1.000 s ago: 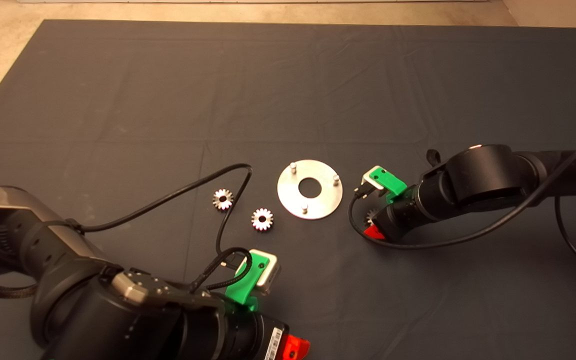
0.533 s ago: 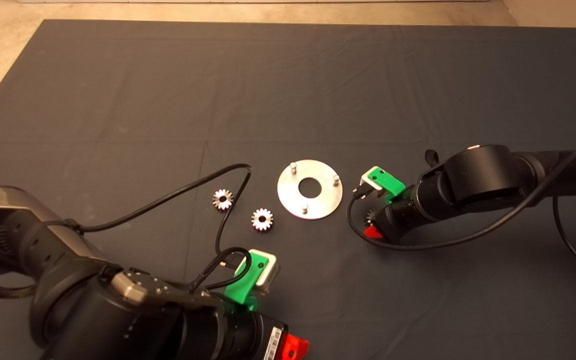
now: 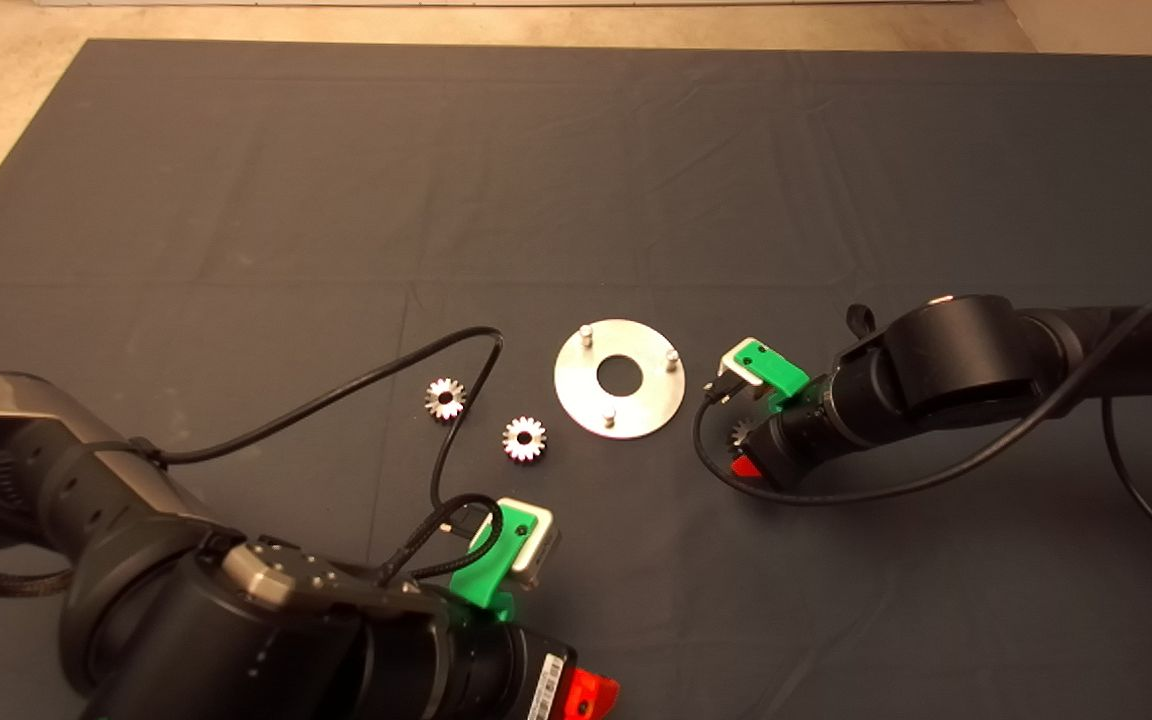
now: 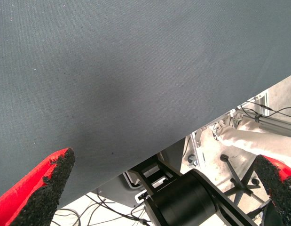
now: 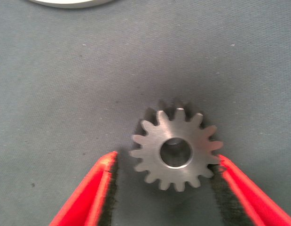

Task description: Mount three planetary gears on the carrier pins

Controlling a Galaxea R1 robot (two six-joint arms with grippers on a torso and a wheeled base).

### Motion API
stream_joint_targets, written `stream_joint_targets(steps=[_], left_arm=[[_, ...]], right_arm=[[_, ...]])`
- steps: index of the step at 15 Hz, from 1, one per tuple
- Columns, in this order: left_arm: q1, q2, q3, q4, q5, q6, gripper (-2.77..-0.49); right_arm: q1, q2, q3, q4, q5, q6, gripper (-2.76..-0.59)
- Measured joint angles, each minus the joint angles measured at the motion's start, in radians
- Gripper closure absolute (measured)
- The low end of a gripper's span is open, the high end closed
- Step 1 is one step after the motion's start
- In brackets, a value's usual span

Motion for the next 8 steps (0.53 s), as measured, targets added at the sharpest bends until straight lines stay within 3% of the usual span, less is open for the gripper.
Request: stream_joint_targets(steps=[7,8], left_arm=[[0.0,0.0,0.0,0.0,0.0,0.0,-2.76],[0.0,0.0,0.0,0.0,0.0,0.0,-2.76]], right_arm=[[0.0,0.0,-0.001,0.0,-0.001,-0.016,-0.99],[0.0,0.0,-0.001,0.0,-0.001,-0.018,-0.88]])
